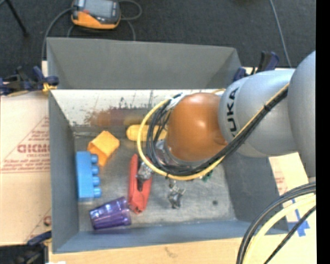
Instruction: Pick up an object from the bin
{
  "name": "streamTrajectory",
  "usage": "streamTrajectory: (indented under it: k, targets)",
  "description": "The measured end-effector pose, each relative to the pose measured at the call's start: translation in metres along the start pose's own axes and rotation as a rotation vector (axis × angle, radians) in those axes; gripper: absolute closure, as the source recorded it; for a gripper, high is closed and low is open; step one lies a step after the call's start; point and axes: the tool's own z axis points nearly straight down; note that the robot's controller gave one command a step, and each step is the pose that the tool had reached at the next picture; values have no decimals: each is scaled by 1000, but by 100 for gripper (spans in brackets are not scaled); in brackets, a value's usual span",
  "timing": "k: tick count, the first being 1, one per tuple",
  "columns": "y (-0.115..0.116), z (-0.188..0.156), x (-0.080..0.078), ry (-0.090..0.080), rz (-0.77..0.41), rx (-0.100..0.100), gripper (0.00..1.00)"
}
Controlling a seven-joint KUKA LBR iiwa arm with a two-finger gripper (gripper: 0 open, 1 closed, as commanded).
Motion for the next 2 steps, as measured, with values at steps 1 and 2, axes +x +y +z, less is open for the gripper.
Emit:
streamTrajectory:
  k: [1,2]
  targets:
    - [-4,4,-10,-3,4,0,0]
    - [4,4,-44,-69,-43,32,100]
